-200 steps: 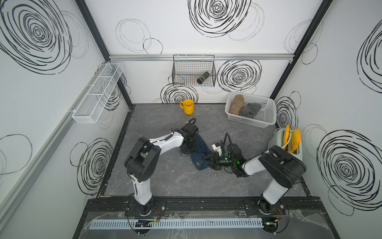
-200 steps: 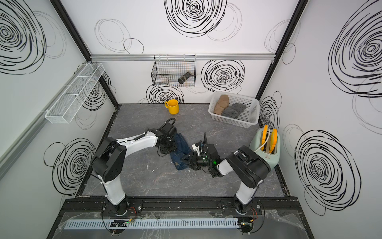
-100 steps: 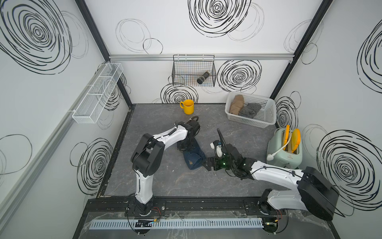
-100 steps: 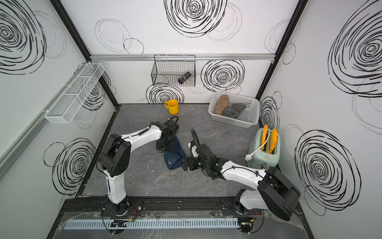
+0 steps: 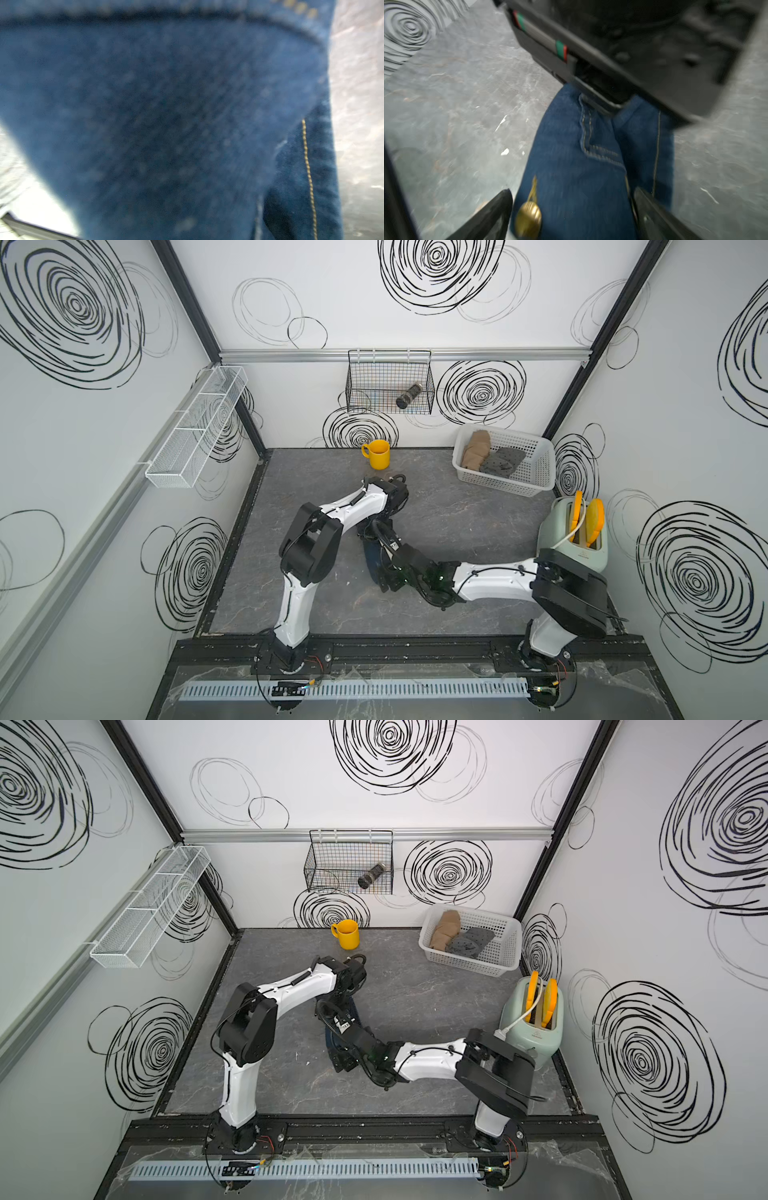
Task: Roll up the skirts
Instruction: Roll the skirt at the center of the board.
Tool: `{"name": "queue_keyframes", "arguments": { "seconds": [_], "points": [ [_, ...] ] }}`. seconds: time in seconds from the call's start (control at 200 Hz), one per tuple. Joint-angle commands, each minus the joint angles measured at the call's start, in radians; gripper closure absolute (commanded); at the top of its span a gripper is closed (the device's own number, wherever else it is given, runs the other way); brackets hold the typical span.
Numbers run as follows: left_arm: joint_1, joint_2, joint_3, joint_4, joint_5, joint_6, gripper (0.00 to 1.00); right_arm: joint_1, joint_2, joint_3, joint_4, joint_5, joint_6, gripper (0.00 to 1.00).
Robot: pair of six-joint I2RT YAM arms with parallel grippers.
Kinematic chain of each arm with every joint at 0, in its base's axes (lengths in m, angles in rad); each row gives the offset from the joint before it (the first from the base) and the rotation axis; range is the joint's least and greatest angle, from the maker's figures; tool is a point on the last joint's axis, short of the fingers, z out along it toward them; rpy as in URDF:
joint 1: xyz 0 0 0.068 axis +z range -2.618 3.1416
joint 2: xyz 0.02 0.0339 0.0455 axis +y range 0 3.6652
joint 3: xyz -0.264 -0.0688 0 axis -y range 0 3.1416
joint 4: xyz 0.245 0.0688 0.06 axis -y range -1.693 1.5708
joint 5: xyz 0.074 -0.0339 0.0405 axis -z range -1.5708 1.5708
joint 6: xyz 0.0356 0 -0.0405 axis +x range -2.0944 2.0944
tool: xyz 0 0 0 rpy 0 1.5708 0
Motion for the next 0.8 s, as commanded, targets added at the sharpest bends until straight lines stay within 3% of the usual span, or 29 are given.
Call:
{"name": "queue_keyframes", "arguments": {
  "seconds": [0.0, 0.11, 0.17, 0.235, 0.3, 0.41, 0.525, 0.68, 0.796],
  "points": [
    [-0.029, 0.040, 0.030, -0.137, 0.001, -0.006, 1.00, 0.002, 0.062, 0.056, -0.045, 0.051, 0.039, 0.20],
    [-0.034, 0.048, 0.044, -0.131, 0.023, -0.008, 0.98, -0.024, 0.071, 0.001, 0.017, -0.041, 0.082, 0.54],
    [-0.028, 0.040, 0.039, -0.111, 0.051, -0.004, 0.86, -0.063, 0.058, -0.056, 0.078, -0.137, 0.118, 0.69],
    [-0.014, 0.029, 0.044, -0.098, 0.069, -0.006, 0.77, -0.098, 0.041, -0.130, 0.167, -0.227, 0.144, 0.78],
    [0.006, 0.015, 0.052, -0.082, 0.088, -0.001, 0.67, -0.131, 0.035, -0.190, 0.243, -0.328, 0.173, 0.83],
    [0.064, -0.028, 0.075, -0.063, 0.112, 0.010, 0.41, -0.191, 0.049, -0.276, 0.365, -0.486, 0.242, 0.94],
    [0.140, -0.102, 0.089, -0.020, 0.161, 0.033, 0.25, -0.238, 0.067, -0.317, 0.430, -0.608, 0.293, 0.96],
    [0.202, -0.211, 0.037, 0.059, 0.205, 0.066, 0.17, -0.308, 0.103, -0.361, 0.572, -0.800, 0.395, 0.98],
    [0.197, -0.348, -0.170, 0.229, 0.248, 0.048, 0.16, -0.328, 0.122, -0.352, 0.572, -0.861, 0.404, 0.98]
  ]
}}
